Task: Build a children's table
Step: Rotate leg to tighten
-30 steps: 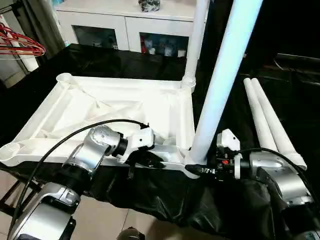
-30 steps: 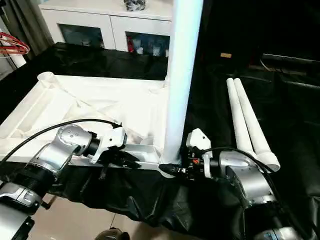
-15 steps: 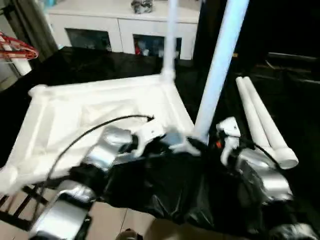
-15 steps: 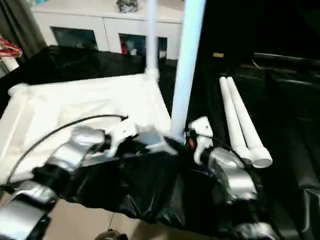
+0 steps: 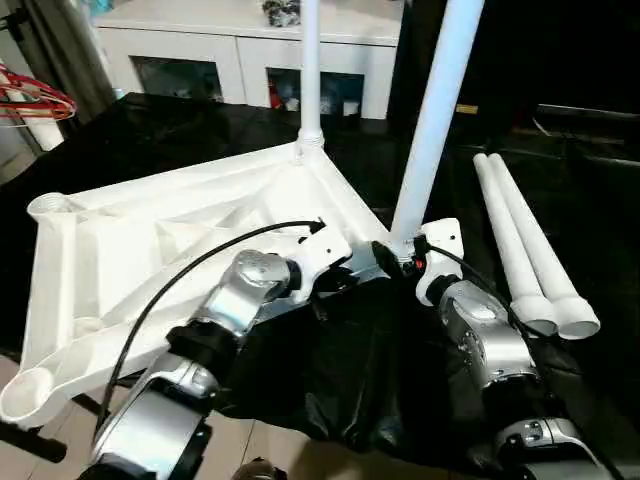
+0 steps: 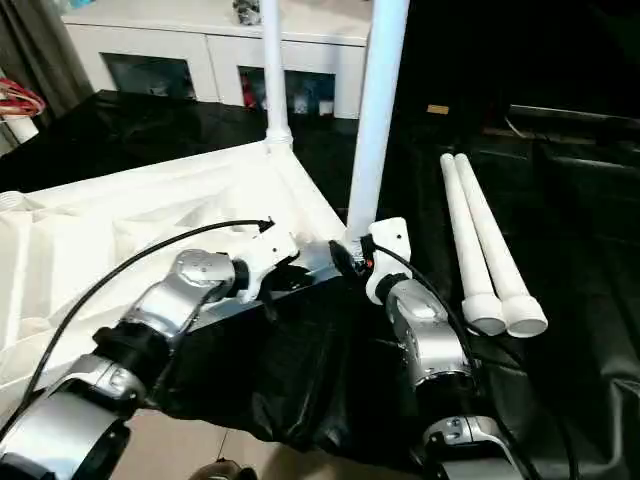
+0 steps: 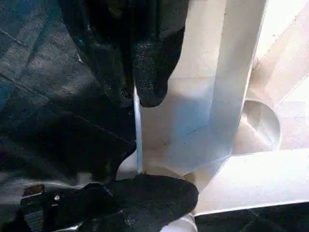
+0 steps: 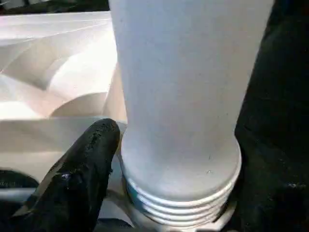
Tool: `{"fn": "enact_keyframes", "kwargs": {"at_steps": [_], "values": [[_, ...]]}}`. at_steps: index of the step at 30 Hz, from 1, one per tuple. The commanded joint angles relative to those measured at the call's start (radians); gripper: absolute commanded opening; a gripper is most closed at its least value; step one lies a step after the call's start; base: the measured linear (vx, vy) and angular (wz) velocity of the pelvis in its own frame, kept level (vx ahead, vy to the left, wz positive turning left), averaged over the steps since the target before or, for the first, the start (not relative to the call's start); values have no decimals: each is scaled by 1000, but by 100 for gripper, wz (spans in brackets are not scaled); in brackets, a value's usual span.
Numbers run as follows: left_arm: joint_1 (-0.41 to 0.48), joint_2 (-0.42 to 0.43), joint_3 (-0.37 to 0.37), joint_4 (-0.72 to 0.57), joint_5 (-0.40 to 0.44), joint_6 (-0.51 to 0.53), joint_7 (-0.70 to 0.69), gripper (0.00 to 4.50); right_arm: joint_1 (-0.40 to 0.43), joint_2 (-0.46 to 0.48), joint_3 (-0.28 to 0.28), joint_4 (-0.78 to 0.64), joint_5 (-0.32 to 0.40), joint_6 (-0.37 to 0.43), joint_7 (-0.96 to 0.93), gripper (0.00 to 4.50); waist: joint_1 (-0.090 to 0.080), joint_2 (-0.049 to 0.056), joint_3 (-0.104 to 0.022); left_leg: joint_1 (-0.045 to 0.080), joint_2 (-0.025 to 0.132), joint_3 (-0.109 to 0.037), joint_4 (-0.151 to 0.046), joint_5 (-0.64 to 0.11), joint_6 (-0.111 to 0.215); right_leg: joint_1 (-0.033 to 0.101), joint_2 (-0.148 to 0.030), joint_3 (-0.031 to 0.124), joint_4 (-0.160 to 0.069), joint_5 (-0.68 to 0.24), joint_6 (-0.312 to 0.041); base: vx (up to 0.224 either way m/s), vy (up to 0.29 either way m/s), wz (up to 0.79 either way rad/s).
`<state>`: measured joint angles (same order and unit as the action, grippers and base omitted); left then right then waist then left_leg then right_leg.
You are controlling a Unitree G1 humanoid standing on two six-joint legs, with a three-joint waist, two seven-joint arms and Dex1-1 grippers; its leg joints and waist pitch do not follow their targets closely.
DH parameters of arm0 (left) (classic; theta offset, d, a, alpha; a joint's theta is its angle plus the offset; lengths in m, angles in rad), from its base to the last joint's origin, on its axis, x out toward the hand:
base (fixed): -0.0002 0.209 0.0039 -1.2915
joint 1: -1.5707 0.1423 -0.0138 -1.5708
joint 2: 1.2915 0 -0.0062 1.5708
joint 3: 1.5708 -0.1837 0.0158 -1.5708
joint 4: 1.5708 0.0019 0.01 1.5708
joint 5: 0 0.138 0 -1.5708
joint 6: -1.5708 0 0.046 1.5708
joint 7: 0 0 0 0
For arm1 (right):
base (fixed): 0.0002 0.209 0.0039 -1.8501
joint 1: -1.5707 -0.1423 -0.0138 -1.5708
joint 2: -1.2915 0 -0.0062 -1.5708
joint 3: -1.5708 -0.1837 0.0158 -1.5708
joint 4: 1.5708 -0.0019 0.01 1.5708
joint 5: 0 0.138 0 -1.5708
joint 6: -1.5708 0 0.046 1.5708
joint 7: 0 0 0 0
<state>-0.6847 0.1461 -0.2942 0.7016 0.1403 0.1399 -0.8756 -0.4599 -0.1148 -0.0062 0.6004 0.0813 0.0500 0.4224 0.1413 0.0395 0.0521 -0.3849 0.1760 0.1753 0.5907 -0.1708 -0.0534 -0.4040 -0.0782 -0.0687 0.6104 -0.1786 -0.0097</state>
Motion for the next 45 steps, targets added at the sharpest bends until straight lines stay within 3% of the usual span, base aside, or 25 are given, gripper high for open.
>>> {"fn": "enact_keyframes", "kwargs": {"at_steps": [1, 5, 8, 15, 19, 20, 22, 24, 34, 38, 45], "values": [[12, -20, -33, -60, -45, -52, -68, 0, 13, 7, 67, 4, 7, -3, 88, 394, 0, -13, -69, 13, 55, -22, -74, -220, 49, 49, -85, 47, -78, -227, -192, 0, 0, 0], [33, 32, -24, -75, -66, -67, -147, 0, 33, -75, 93, -44, 34, -20, 269, 394, 5, -14, -68, 13, 56, -20, -71, -211, 66, 52, -83, 48, -75, -201, -204, 0, 0, 0], [40, 77, -17, -88, -86, -89, -227, 0, 59, -156, 106, -101, 67, 0, 444, 394, 6, -17, -67, 12, 56, -18, -70, -225, 75, 51, -82, 46, -78, -231, -204, 0, 0, 0], [40, 156, -21, -88, -104, -127, -355, 0, 99, -283, 158, -194, 114, 48, 689, 394, 12, -18, -66, 15, 60, -18, -71, -231, 79, 47, -81, 47, -80, -264, -204, 0, 0, 0], [32, 194, -36, -66, -88, -157, -403, 0, 104, -314, 168, -225, 133, 82, 760, 394, 18, -17, -67, 13, 60, -19, -69, -216, 85, 48, -82, 46, -76, -244, -211, 0, 0, 0], [31, 198, -36, -63, -88, -160, -409, 0, 104, -317, 170, -230, 135, 88, 768, 377, 19, -16, -67, 13, 62, -19, -70, -219, 82, 46, -83, 46, -75, -248, -213, 0, 0, 0], [31, 206, -36, -65, -91, -161, -427, 0, 104, -322, 175, -233, 134, 90, 776, 377, 20, -16, -66, 16, 63, -19, -70, -225, 74, 43, -84, 47, -76, -256, -218, 0, 0, 0], [32, 214, -38, -68, -94, -161, -444, 0, 104, -325, 178, -234, 134, 90, 782, 347, 24, -16, -67, 16, 62, -19, -70, -229, 68, 44, -85, 47, -77, -267, -216, 0, 0, 0], [40, 219, -39, -66, -105, -175, -464, 0, 116, -329, 181, -268, 142, 102, 795, 286, 28, -17, -68, 15, 63, -19, -69, -212, 69, 45, -85, 47, -72, -239, -221, 0, 0, 0], [27, 161, -13, -46, -88, -153, -339, 0, 136, -285, 154, -263, 138, 89, 707, 278, 28, -23, -67, 16, 62, -18, -68, -210, 66, 44, -86, 48, -75, -251, -216, 0, 0, 0], [-30, 21, 6, 9, -59, -74, -101, 0, 112, -119, 69, -158, 108, 104, 357, 275, 18, -23, -65, 20, 55, -21, -73, -236, 32, 41, -89, 47, -90, -361, -176, 0, 0, 0]]}}
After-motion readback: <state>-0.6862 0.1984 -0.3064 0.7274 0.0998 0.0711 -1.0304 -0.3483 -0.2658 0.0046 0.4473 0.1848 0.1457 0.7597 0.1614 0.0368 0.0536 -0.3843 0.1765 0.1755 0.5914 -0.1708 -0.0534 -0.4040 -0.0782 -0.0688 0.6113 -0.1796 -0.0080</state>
